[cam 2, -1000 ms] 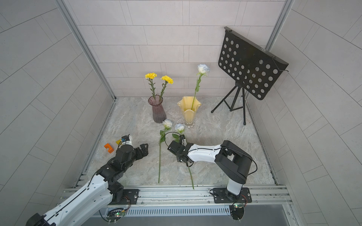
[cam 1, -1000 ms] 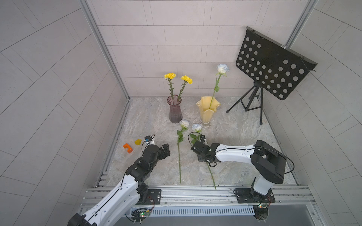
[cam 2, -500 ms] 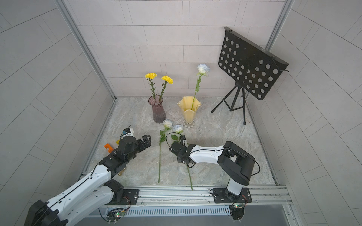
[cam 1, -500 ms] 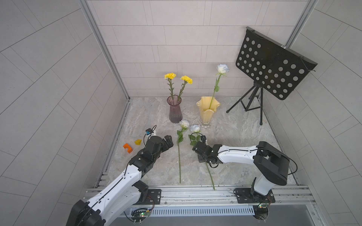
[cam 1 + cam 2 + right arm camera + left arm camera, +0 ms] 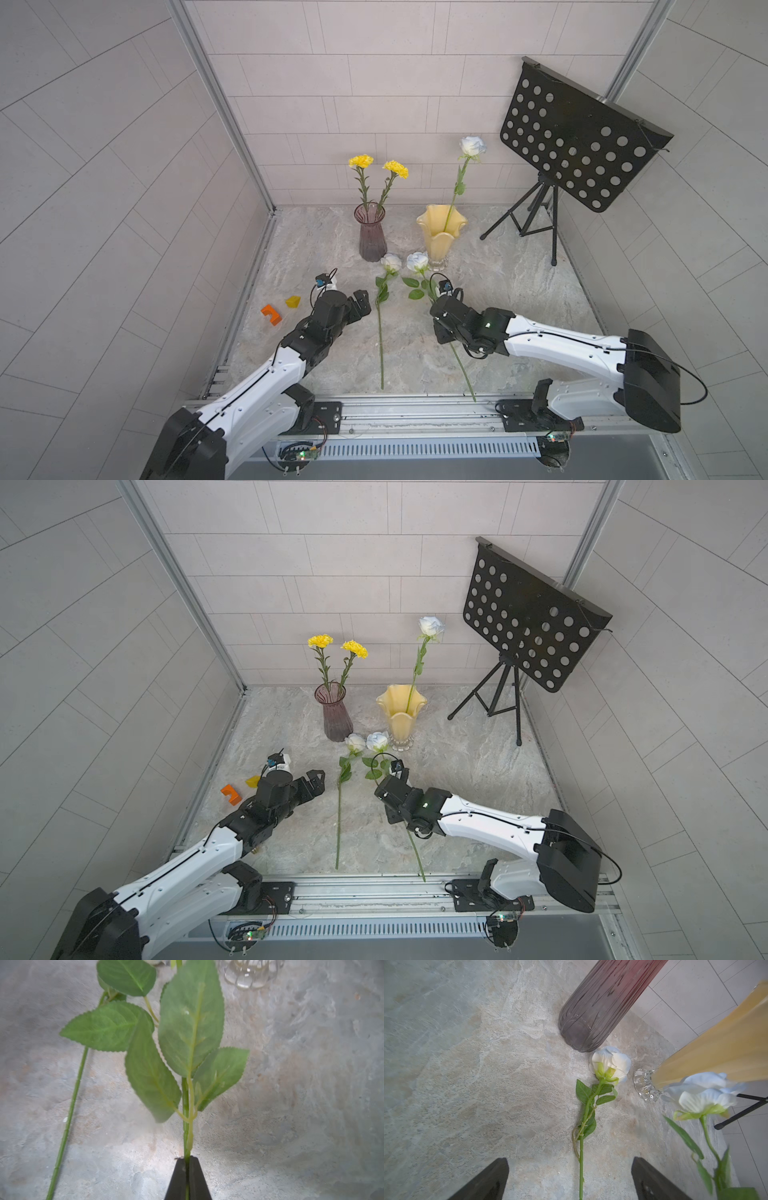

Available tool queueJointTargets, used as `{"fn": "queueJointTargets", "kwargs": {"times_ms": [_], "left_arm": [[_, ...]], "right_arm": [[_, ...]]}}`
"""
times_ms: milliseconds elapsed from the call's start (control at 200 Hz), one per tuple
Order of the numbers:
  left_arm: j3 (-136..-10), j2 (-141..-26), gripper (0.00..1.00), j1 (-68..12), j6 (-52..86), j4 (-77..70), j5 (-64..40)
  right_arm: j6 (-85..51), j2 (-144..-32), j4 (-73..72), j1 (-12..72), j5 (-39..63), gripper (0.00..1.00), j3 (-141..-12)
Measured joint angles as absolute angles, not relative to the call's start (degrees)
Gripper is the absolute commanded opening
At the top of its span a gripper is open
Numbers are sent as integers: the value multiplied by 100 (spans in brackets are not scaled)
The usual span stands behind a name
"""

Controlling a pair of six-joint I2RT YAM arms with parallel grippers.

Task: Arrange the flowers in different vases according to their colors
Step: Pick up the flower at the center of the board.

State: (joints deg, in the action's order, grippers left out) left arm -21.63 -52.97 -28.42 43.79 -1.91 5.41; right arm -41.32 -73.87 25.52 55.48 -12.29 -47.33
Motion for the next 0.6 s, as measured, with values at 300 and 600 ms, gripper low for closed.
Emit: {"fn": "queueJointTargets", "kwargs": {"times_ms": [300, 600], "left_arm": [[-2163, -5424, 100, -2845, 4298, -340, 233], [-2228, -5734, 100, -2943, 4040, -582, -349]], "right_arm": [[-3465, -6346, 2003, 5478, -1634, 0, -4689], [-2882, -6311, 1424, 4818, -1942, 0, -5533]]}}
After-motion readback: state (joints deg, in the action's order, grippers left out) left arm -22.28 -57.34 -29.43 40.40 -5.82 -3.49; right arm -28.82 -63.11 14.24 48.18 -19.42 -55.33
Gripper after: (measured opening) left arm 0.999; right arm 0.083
